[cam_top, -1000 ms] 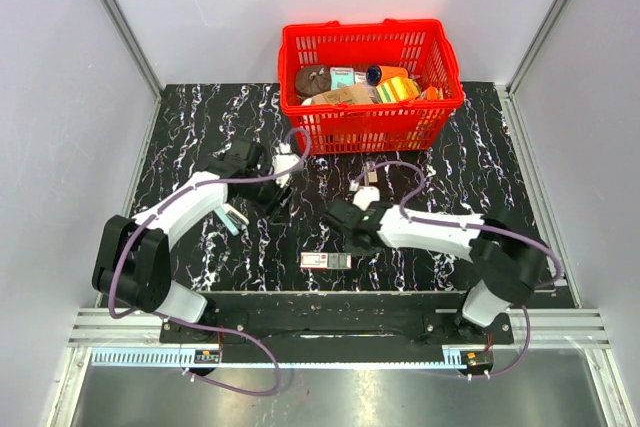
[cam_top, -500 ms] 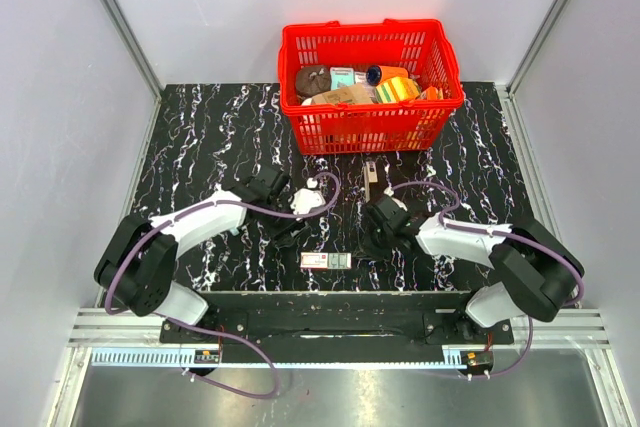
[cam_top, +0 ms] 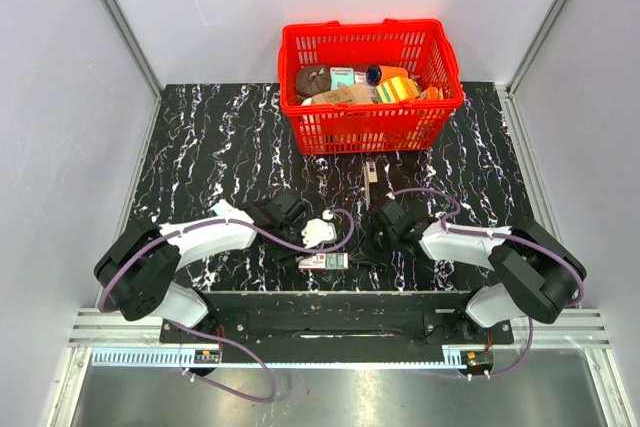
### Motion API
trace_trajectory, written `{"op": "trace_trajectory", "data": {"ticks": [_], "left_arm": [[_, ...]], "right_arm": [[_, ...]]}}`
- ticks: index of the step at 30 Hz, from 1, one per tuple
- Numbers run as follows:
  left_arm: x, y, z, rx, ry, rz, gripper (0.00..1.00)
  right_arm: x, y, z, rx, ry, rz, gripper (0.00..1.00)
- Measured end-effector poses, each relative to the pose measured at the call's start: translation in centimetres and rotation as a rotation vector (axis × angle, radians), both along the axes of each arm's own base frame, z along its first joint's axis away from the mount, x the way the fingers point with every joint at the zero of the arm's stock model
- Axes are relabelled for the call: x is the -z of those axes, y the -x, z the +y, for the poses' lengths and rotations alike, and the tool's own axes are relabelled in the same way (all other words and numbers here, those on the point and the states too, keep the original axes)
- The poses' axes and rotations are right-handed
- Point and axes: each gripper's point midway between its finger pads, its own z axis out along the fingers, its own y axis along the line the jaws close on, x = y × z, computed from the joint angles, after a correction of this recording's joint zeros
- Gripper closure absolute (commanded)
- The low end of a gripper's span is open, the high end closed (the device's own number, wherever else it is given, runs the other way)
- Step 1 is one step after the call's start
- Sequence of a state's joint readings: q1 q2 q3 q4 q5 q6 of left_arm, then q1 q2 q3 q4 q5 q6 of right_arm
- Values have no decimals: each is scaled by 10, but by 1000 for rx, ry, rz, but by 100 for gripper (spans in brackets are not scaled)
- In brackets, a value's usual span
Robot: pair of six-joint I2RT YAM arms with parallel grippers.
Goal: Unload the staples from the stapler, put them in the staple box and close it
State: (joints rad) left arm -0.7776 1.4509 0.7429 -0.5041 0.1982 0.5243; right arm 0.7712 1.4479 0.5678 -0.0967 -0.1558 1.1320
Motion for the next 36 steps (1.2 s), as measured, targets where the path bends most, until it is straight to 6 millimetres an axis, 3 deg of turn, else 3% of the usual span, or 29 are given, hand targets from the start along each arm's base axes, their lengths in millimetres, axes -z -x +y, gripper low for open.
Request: {"op": "trace_trajectory", "data": {"ticks": [12, 36], "left_arm": [[-1, 3, -14, 19, 21, -39, 48], [-1, 1, -16, -4, 26, -41, 48]], "right_arm": [[0, 2, 3, -14, -3, 10, 86], [0, -4, 40, -87, 72, -18, 88]]}}
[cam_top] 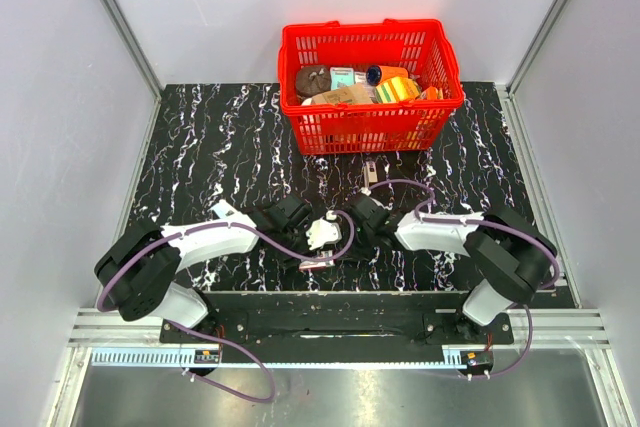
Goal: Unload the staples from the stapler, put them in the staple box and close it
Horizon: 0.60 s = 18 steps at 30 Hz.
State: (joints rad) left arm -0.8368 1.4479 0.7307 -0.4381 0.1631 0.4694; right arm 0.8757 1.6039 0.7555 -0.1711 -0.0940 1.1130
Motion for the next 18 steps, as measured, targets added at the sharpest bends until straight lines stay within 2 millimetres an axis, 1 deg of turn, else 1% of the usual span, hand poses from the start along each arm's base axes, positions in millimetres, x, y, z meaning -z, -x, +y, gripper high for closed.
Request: {"op": "trace_trajectory", "data": {"ticks": [5, 10, 18], "left_arm": [[0, 0, 0, -7, 1, 3, 48], [0, 0, 0, -13, 3, 6, 48], [1, -3, -6, -26, 14, 17, 48]], "right_arm": [[0, -1, 5, -4, 1, -3, 89], [0, -1, 6, 4, -4, 1, 88], [-2, -6, 14, 23, -46, -9, 88]]}}
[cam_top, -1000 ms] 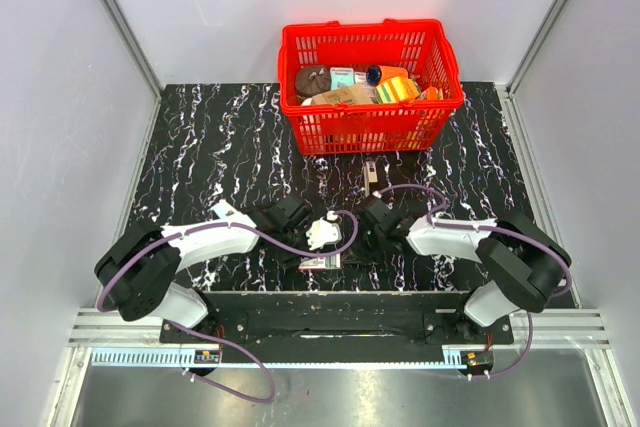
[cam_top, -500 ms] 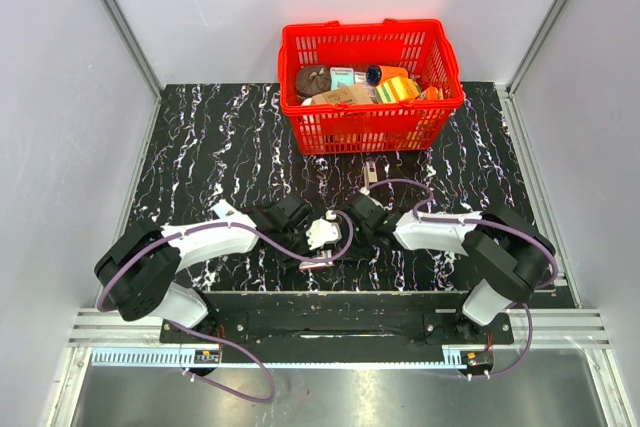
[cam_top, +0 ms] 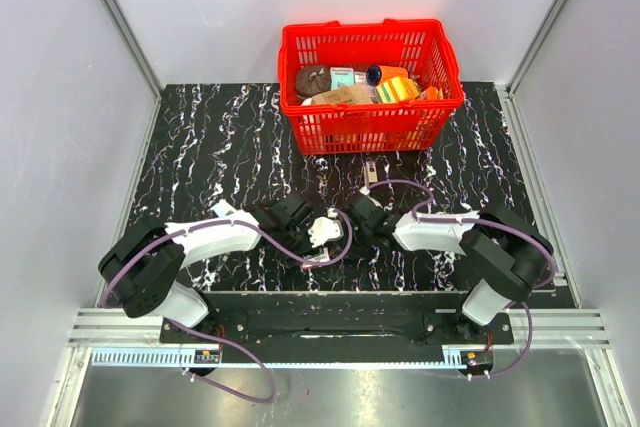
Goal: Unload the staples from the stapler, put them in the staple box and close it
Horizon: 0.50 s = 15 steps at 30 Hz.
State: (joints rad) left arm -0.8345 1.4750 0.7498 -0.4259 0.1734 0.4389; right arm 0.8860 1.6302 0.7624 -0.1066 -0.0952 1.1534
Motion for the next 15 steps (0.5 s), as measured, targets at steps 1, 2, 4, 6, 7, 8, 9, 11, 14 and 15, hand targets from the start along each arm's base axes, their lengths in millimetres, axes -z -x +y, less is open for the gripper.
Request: {"op": "trace_trajectory", "data": {"ticks": [1, 2, 4, 6, 7, 8, 9, 11, 14, 15], "left_arm": [[0, 0, 0, 0, 0, -1, 47], [0, 0, 0, -1, -1, 0, 47], [0, -1, 1, 0, -2, -3, 44], [-1, -2, 1, 6, -3, -8, 39], [-1, -3, 2, 5, -3, -10, 38], [-1, -4, 3, -1, -4, -12, 37], [-2, -6, 6, -13, -8, -13, 35], [-6, -11, 13, -44, -10, -20, 32], [-17, -17, 21, -77, 0, -44, 25], [-23, -18, 24, -88, 5, -52, 12]], "right_arm": [[0, 0, 0, 2, -2, 0, 88], [1, 0, 0, 4, -3, 1, 87], [1, 1, -2, 8, -4, 1, 83], [1, 3, -5, 15, -4, 1, 78], [0, 4, -10, 18, -3, 1, 76], [-2, 5, -13, 23, -4, 0, 73], [-4, 6, -18, 30, -6, -3, 70], [-10, 6, -30, 47, -9, -9, 63], [-22, -1, -48, 81, -6, -35, 47], [-28, -6, -54, 90, -5, -56, 42]]}}
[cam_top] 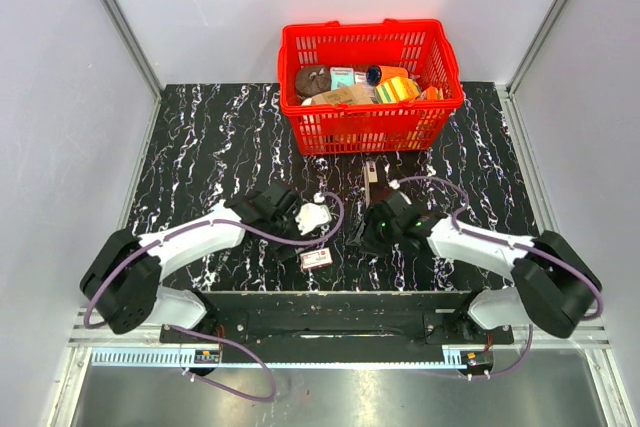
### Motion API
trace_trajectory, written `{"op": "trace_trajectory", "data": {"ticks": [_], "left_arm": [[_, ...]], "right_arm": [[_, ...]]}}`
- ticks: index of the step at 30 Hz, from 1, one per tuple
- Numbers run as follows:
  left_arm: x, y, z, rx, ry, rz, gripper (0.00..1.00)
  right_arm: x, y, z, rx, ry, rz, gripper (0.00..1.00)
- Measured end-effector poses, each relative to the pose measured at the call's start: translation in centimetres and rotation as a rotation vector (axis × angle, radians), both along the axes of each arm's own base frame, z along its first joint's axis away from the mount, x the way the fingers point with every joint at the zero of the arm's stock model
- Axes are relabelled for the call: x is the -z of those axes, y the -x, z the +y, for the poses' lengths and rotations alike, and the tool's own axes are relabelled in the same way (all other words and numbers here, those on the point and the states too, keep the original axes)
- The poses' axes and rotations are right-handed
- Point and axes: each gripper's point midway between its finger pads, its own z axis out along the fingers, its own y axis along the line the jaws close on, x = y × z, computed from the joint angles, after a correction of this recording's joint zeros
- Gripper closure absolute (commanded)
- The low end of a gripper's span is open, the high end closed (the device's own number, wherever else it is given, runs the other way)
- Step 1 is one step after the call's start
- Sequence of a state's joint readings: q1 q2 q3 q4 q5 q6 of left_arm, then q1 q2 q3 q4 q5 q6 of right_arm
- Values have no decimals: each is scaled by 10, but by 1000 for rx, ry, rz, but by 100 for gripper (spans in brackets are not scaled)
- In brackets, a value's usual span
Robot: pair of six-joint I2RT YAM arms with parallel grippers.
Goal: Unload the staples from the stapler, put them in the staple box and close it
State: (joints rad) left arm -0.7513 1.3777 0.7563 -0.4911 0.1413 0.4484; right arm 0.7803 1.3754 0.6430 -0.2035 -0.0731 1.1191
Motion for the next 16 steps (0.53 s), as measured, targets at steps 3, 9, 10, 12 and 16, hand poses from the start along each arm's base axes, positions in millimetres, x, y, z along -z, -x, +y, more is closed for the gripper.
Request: {"op": "trace_trajectory", "data": {"ticks": [3, 9, 10, 12, 16], "left_arm": [[-22, -8, 4, -28, 25, -28, 1], [-98, -42, 12, -120, 131, -157, 1], [-114, -49, 16, -145, 157, -192, 1], [-150, -63, 29, -209, 217, -275, 1], [-188, -76, 66, -349, 283, -376, 1]], "right_arm": [[-15, -9, -13, 2, 17, -51, 13], [-65, -33, -21, -65, 71, -206, 0], [-79, -39, -20, -78, 78, -243, 0], [-105, -50, -17, -98, 85, -313, 0], [-161, -68, -12, -139, 73, -473, 1]]}}
